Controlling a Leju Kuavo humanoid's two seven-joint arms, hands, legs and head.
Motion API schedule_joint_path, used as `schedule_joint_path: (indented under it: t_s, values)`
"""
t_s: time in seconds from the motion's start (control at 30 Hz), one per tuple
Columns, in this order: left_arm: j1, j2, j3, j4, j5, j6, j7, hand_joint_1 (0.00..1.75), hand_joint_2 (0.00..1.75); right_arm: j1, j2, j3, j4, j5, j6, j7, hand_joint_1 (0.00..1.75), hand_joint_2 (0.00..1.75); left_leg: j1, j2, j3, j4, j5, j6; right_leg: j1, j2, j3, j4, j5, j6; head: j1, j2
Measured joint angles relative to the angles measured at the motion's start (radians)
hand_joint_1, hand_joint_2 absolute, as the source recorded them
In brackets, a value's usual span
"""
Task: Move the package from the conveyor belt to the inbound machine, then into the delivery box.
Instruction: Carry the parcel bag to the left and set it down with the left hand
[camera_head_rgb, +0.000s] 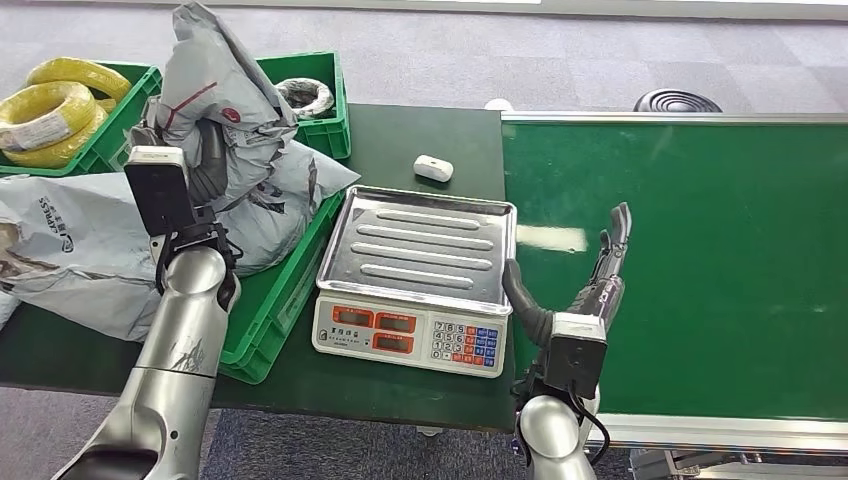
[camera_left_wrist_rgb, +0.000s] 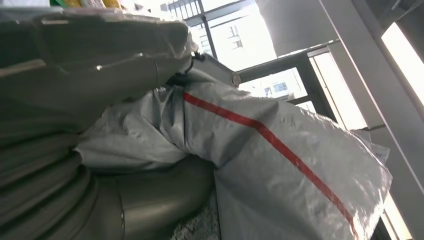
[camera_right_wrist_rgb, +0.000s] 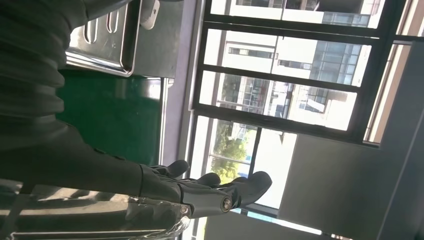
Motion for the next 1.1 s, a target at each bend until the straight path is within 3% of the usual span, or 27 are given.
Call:
schedule_joint_path:
  t_s: [0.17,0.23,0.43,0.57,0.6,0.73,0.77,1.1]
  values:
    - [-0.061,0.017,0.058,0.130,-0.021,0.078,-0.023,1.54,1.75,-0.008,0.001,0.003,0.021,-0.004,0.000,-0.003,0.00,1.75,0.000,0.000,0.000,0.000,0.000,0.000,0.000,0.000,0.000,0.000,0.000,0.000,0.000,0.000]
    - [-0.091,0.023,0.113,0.207,-0.098,0.110,-0.057,1.53,1.75,-0.013,0.005,0.002,0.031,-0.006,0.000,-0.008,0.00,1.75,0.000,0.000,0.000,0.000,0.000,0.000,0.000,0.000,0.000,0.000,0.000,0.000,0.000,0.000]
    - [-0.149,0.021,0.462,0.394,-0.602,0.124,-0.066,1.53,1.75,-0.022,0.019,0.002,0.057,-0.006,0.000,-0.011,0.00,1.75,0.000,0.001,0.000,0.000,0.000,0.000,0.000,0.001,-0.001,0.002,0.000,0.000,0.000,0.000]
    - [-0.157,0.019,0.659,0.487,-0.683,0.125,-0.081,1.48,1.75,-0.025,0.023,0.004,0.065,-0.006,0.000,-0.002,0.00,1.75,0.000,0.001,0.000,0.000,0.000,0.000,0.000,0.001,-0.001,0.002,0.000,0.000,0.000,0.000]
    - [-0.158,0.019,0.694,0.505,-0.684,0.125,-0.091,1.42,1.75,-0.026,0.023,0.005,0.067,-0.006,-0.001,-0.001,0.00,1.75,0.000,0.001,0.000,0.000,0.000,0.000,0.000,0.001,-0.001,0.002,0.000,0.000,0.000,0.000]
    - [-0.163,0.013,0.789,0.561,-0.673,0.125,-0.132,0.09,1.75,-0.030,0.023,0.006,0.072,-0.007,-0.001,0.002,0.00,1.75,0.000,0.001,0.000,0.000,0.000,0.000,0.000,0.001,-0.001,0.002,0.000,0.000,0.000,0.000]
    - [-0.163,0.012,0.804,0.571,-0.669,0.125,-0.139,0.00,1.75,-0.029,0.023,0.007,0.073,-0.008,-0.001,0.001,0.00,1.75,0.000,0.001,0.000,0.000,0.000,0.000,0.000,0.001,-0.001,0.002,0.000,0.000,0.000,0.000]
    - [-0.161,0.000,0.817,0.615,-0.553,0.124,-0.148,0.00,1.75,-0.033,0.023,0.013,0.085,-0.020,-0.001,-0.009,0.00,1.75,0.000,0.000,0.000,0.000,0.000,0.000,0.000,0.001,-0.001,0.003,0.000,0.000,0.000,0.000]
